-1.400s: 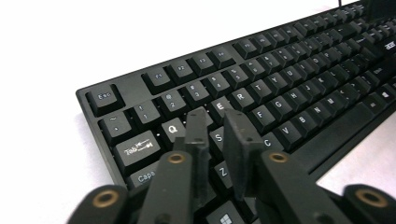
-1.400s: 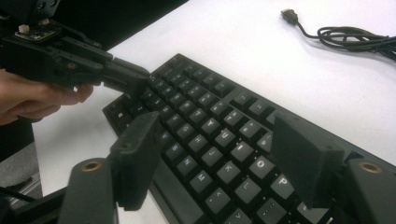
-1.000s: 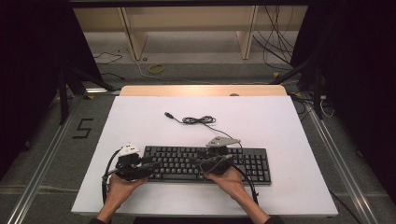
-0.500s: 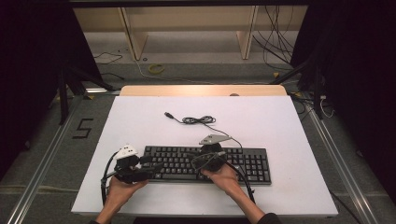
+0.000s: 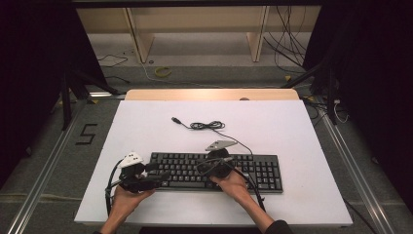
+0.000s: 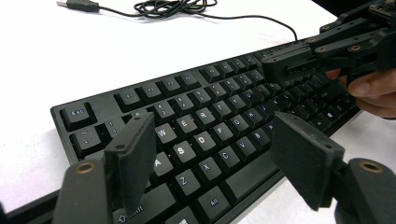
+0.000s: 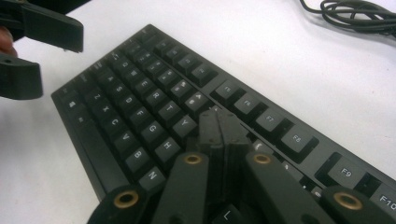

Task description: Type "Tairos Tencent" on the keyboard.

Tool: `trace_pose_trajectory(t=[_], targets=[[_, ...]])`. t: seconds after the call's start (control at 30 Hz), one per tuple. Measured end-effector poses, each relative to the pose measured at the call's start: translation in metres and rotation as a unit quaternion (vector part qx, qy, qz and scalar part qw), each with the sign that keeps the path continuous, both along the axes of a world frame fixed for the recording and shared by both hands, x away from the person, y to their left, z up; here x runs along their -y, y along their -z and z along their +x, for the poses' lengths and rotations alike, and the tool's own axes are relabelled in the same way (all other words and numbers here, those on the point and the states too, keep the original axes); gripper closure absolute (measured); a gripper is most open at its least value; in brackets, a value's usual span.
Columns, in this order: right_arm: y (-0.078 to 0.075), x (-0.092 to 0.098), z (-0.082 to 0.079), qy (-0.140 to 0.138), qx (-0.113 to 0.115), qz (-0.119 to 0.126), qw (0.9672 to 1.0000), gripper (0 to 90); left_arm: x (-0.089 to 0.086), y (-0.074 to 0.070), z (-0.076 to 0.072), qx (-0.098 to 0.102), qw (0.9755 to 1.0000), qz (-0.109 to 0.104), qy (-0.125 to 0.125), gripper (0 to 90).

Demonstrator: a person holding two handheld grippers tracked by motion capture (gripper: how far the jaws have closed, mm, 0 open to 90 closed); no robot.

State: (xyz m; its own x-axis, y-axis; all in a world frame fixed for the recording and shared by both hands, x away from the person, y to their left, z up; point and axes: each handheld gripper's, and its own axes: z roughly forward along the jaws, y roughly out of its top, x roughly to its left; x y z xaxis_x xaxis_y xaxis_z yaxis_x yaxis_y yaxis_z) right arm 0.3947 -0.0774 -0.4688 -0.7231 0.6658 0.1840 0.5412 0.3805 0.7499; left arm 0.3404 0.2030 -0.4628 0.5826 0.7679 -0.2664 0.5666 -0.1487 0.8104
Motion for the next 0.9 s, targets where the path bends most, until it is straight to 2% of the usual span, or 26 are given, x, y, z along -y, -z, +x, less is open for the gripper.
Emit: trace_pose_trajectory(t=[0.53,0.73,0.9], targets=[[0.008,-0.002,0.003,0.004,-0.011,-0.025,0.9996,90.0,0.000,0.000,0.000,0.001,1.0000,0.000,-0.001,29.5],[0.011,-0.004,0.002,0.001,-0.003,-0.040,0.9992,90.0,-0.001,0.001,0.000,0.001,1.0000,0.003,-0.003,29.6],[0.010,-0.003,0.003,0.006,-0.010,-0.033,0.9994,90.0,-0.002,0.001,0.001,0.001,1.0000,0.004,-0.005,29.6]])
